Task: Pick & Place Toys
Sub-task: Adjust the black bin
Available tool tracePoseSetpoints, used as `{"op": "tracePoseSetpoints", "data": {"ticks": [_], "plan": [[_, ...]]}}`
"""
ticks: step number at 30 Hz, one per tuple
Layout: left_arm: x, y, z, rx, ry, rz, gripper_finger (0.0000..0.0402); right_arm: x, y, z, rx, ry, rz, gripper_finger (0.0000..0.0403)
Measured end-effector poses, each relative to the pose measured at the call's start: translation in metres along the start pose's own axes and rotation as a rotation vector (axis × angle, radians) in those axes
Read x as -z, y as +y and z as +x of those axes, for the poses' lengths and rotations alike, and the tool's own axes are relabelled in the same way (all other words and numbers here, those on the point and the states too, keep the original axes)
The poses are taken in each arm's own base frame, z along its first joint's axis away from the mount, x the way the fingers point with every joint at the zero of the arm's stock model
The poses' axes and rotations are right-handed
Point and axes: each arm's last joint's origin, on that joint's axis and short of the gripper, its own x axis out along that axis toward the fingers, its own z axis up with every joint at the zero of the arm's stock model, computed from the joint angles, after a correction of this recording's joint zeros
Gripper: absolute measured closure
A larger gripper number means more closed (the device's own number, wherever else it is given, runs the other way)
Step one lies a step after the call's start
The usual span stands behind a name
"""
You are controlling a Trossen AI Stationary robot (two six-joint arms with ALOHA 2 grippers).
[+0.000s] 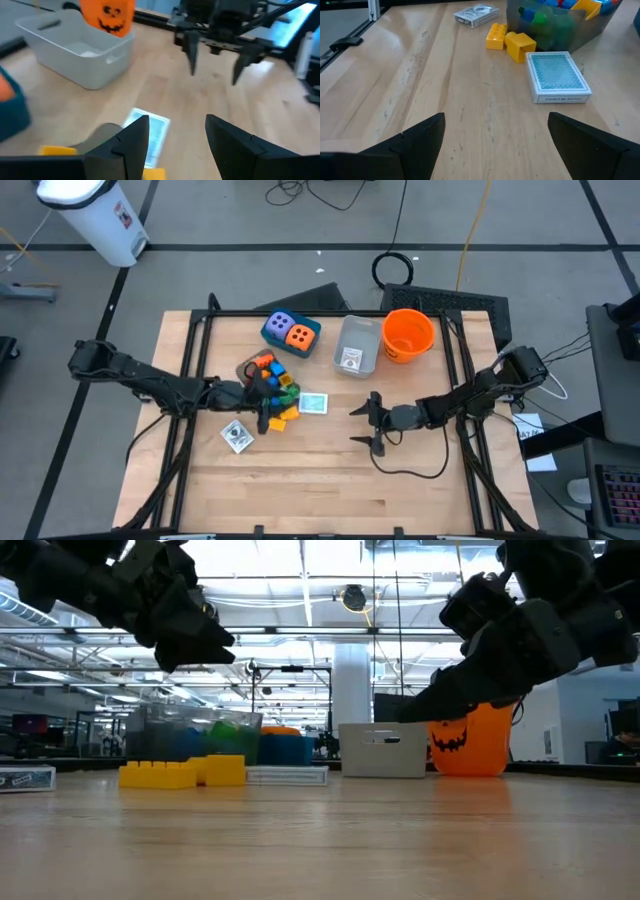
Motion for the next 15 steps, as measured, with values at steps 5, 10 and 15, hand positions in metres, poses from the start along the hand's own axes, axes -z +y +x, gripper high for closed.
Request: {"op": "tracePoseSetpoints", "data": {"ticks": [5,10,15], "plan": [[0.014,-0.016,0.003,0.072,0.069,-0.037,0.0202,0.0,0.0,0.0,0.0,0.002,-0.025,0.0055],[0.03,-0.031,0.015,0.073,0.156,-0.053,0.0202,0.0,0.0,0.0,0.0,-0.001,-0.031,0.0055],[0.03,-0.045,0.038,0.039,0.212,-0.033,0.0202,0.0,0.0,0.0,0.0,-0.002,-0.025,0.0055]]}}
